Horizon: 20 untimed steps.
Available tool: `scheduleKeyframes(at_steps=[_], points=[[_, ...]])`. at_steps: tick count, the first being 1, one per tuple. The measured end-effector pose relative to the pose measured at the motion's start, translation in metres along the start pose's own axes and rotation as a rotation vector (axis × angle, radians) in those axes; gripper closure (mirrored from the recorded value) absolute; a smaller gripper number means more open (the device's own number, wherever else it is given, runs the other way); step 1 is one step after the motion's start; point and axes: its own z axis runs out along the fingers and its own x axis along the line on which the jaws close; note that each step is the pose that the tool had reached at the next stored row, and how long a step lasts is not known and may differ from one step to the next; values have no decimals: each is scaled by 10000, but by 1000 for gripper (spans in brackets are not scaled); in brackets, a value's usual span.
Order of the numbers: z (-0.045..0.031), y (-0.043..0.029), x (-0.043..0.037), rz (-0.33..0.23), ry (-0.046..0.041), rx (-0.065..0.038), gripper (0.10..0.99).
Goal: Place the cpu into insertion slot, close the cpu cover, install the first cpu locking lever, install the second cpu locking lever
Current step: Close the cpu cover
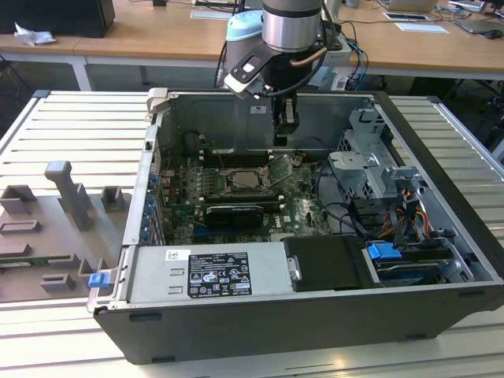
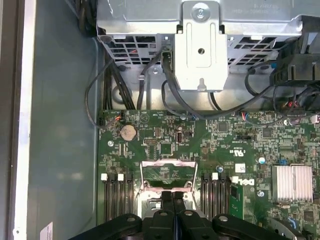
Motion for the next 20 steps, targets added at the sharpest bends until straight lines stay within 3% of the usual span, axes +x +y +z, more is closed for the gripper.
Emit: scheduleKeyframes(at_steps=[3,7,13,20], points=[[102,-6,-8,-2,-3,2,980],[133,-3,-43,-1,-4,2,980],[167,210,-43,1,-5,24,980],[295,333,-43,-3,-5,101,980]])
